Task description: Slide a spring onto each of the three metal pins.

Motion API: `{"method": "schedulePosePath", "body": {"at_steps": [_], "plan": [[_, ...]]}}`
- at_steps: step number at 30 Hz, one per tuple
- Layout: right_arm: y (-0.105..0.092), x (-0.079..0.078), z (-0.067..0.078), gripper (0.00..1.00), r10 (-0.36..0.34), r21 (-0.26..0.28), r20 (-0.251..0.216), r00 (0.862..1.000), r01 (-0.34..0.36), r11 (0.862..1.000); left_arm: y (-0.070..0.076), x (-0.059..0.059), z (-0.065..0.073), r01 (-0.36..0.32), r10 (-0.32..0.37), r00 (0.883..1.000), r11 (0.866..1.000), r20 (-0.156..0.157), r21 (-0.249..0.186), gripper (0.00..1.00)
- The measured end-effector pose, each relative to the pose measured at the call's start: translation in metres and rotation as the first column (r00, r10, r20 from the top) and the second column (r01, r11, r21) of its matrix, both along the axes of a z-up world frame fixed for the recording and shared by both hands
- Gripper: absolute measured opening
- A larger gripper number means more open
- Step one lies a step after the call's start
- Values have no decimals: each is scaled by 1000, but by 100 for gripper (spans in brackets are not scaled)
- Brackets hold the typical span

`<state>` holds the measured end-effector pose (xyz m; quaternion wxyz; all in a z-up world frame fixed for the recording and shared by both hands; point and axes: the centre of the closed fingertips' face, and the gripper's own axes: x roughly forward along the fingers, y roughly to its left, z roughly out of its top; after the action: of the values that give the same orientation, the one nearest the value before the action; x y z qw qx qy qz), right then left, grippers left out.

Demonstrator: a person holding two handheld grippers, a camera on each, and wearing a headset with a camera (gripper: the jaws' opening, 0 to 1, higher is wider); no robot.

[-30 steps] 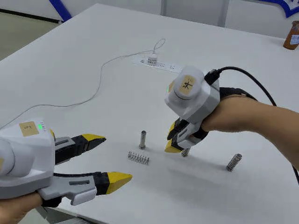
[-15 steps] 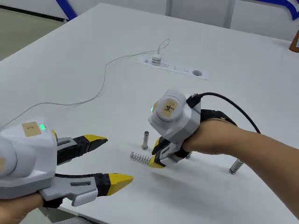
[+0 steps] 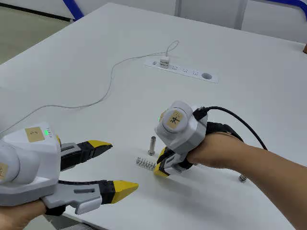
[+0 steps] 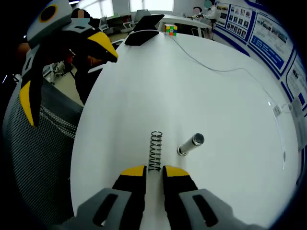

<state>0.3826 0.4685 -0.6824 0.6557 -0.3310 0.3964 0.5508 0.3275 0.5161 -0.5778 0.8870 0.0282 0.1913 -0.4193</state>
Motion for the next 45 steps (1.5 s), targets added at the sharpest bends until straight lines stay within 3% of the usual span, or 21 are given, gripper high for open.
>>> {"method": "schedulePosePath", "body": {"at_steps": [14,34,45], "plan": [[0,-2,0,12,12,0,16,1000,-12,1000,1,0,-1,-3,3,1000,1000,-5,3,61],[-1,-1,35,12,42,-23,80,996,-40,999,-2,-1,6,7,-7,1000,1000,18,-10,61],[-6,-2,43,12,50,-52,74,996,-46,998,-2,-2,8,8,-8,1000,1000,29,-16,61]]}}
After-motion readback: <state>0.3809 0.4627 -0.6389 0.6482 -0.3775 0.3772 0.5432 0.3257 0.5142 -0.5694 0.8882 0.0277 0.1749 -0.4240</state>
